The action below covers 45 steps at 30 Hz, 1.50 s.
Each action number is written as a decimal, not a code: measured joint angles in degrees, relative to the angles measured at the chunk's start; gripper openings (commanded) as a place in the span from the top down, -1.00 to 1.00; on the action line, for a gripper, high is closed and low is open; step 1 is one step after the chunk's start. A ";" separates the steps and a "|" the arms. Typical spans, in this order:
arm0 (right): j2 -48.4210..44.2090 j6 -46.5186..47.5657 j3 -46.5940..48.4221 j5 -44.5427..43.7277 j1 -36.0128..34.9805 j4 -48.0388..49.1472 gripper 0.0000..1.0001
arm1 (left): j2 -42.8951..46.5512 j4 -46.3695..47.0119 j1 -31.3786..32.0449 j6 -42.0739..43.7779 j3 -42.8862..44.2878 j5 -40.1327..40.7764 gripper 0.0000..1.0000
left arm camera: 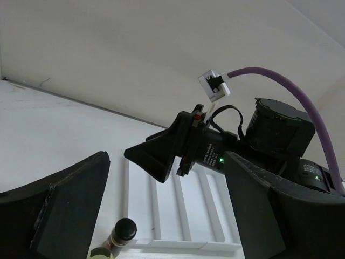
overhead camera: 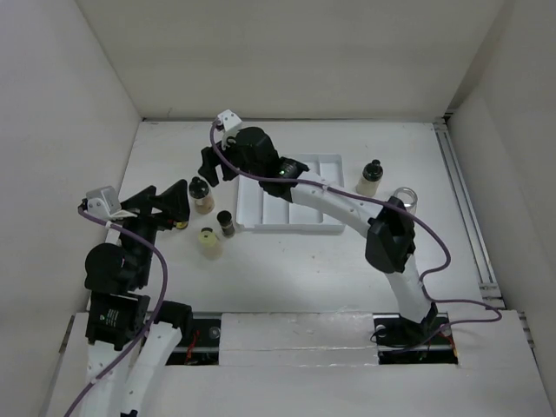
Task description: Organize the condiment bottles
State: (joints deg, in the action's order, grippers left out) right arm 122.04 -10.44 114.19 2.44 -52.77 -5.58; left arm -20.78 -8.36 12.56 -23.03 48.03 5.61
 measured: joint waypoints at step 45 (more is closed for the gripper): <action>24.30 0.61 15.98 -8.04 -3.52 10.58 0.36 | 3.91 3.43 0.15 -0.42 -3.43 3.21 -0.17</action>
State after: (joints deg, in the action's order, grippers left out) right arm 146.34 -9.82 130.17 -5.61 -56.29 4.99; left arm -16.86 -4.93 12.71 -23.44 44.60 8.82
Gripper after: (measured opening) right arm 0.352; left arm 0.582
